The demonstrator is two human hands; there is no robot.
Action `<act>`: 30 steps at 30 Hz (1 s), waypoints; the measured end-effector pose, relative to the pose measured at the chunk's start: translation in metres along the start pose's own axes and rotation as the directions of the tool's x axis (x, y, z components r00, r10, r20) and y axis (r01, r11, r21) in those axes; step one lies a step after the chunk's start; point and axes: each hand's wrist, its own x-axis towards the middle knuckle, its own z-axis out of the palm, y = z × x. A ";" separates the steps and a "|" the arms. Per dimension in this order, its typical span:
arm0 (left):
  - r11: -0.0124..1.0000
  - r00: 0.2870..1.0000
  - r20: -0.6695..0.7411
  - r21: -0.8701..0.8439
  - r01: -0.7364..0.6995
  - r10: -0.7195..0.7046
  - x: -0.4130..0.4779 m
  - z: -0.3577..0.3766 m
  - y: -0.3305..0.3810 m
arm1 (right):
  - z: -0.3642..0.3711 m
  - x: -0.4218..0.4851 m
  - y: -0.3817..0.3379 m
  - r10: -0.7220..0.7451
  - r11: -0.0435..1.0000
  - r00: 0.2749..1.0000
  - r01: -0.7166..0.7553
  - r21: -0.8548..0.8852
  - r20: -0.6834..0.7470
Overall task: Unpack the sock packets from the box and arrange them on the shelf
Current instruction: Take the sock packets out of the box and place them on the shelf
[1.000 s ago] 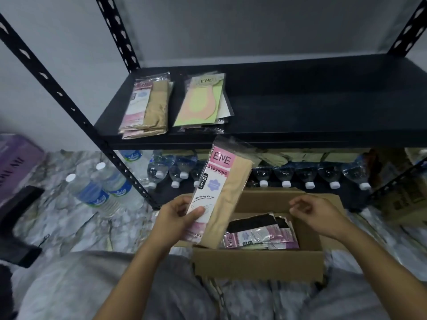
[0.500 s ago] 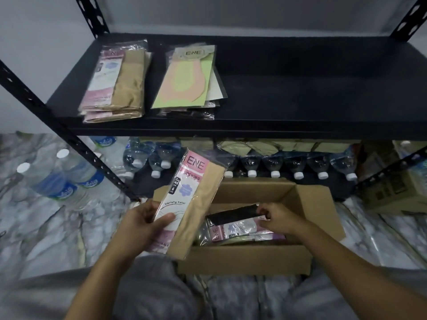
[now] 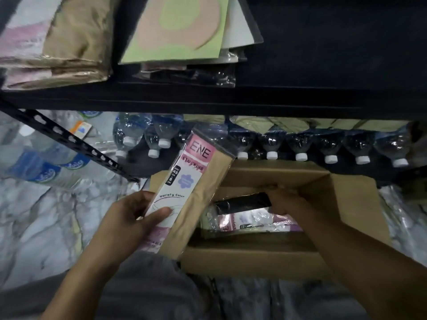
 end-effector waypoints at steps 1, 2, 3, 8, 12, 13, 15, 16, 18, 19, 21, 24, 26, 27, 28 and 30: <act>1.000 1.000 0.000 -0.003 0.005 -0.005 0.001 0.001 0.002 | 0.003 0.002 0.001 0.010 1.000 1.000 -0.010 -0.011 0.009; 1.000 1.000 -0.001 -0.005 0.008 -0.008 0.002 0.002 0.004 | 0.004 0.003 0.002 0.014 1.000 1.000 -0.014 -0.028 0.007; 1.000 1.000 -0.002 -0.006 0.011 -0.011 0.002 0.002 0.006 | 0.005 0.003 0.003 0.015 0.999 1.000 -0.015 -0.051 0.007; 0.999 1.000 -0.014 0.016 0.028 -0.028 0.002 0.003 0.011 | 0.009 -0.014 0.009 0.060 0.998 0.998 -0.059 -0.032 0.012; 0.999 1.000 -0.021 0.035 0.021 -0.020 -0.002 0.004 0.013 | 0.004 -0.035 0.011 0.057 0.997 0.997 -0.060 0.050 0.059; 0.999 0.999 -0.026 0.028 0.024 -0.023 -0.002 0.004 0.012 | 0.006 -0.037 0.011 0.049 0.996 0.996 -0.054 0.065 0.073; 0.999 0.999 -0.028 0.025 0.027 -0.026 -0.003 0.004 0.011 | 0.012 -0.041 0.011 0.039 0.995 0.997 -0.045 0.089 0.074; 0.999 0.999 -0.026 0.026 0.027 -0.026 -0.004 0.004 0.011 | 0.015 -0.042 0.011 0.038 0.993 0.997 -0.044 0.113 0.061; 0.999 0.999 -0.025 0.014 0.035 -0.035 -0.004 0.004 0.009 | 0.016 -0.050 0.010 0.035 0.985 0.999 -0.041 0.166 0.038; 0.999 0.999 -0.029 0.009 0.038 -0.038 -0.003 0.004 0.008 | 0.016 -0.053 0.010 0.035 0.981 0.999 -0.040 0.189 0.031; 0.999 0.999 -0.035 -0.003 0.038 -0.039 -0.003 0.004 0.007 | 0.016 -0.061 0.010 0.030 0.970 1.000 -0.028 0.242 -0.007; 0.999 0.999 -0.028 -0.032 0.015 -0.016 -0.007 0.007 0.009 | 0.007 -0.079 0.011 0.005 0.955 0.997 0.018 0.296 -0.076; 0.999 1.000 -0.030 -0.052 -0.001 0.000 -0.012 0.008 0.010 | -0.001 -0.091 0.014 0.011 0.935 0.993 0.030 0.353 -0.114; 0.997 0.999 -0.032 -0.071 -0.008 0.006 -0.015 0.008 0.010 | -0.005 -0.098 0.017 0.018 0.924 0.989 0.040 0.380 -0.146; 0.996 0.999 -0.030 -0.091 -0.014 0.011 -0.019 0.008 0.010 | -0.010 -0.106 0.019 0.025 0.912 0.985 0.048 0.408 -0.172; 0.993 0.999 -0.014 -0.110 -0.036 0.035 -0.030 0.008 0.010 | -0.021 -0.126 0.023 0.047 0.869 0.971 0.075 0.488 -0.233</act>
